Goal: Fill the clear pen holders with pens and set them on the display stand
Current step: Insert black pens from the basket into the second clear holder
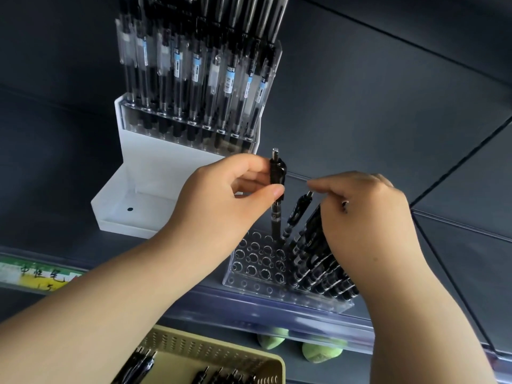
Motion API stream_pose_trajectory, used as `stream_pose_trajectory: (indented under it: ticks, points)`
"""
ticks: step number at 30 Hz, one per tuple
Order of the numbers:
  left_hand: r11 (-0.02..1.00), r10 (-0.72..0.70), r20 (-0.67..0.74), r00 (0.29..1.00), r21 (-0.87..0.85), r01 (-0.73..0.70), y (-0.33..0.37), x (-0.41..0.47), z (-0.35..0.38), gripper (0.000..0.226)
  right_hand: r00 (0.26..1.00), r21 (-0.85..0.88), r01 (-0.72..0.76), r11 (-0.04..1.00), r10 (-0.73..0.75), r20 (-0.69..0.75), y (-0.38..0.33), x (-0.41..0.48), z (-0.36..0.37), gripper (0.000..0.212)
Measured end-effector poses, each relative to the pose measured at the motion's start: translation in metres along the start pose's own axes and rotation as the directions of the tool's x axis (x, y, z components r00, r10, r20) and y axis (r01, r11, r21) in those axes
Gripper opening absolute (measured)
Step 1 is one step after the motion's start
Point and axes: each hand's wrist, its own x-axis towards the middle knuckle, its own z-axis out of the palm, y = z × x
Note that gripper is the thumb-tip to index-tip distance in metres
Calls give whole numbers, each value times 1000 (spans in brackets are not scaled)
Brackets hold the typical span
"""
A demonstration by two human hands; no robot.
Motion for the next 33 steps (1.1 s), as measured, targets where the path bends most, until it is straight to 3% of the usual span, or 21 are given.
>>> stream_pose_trajectory:
  ticks: [11, 17, 33]
  points:
    - [997, 9, 79, 997, 75, -15, -7, -3, 16, 21, 998, 18, -66, 998, 66, -22, 4, 0, -12, 35]
    - [997, 10, 82, 997, 81, -16, -9, -4, 25, 27, 995, 56, -88, 995, 90, -33, 8, 1, -15, 34]
    - [987, 43, 38, 998, 153, -48, -9, -4, 34, 18, 991, 54, -125, 991, 127, -33, 14, 0, -22, 34]
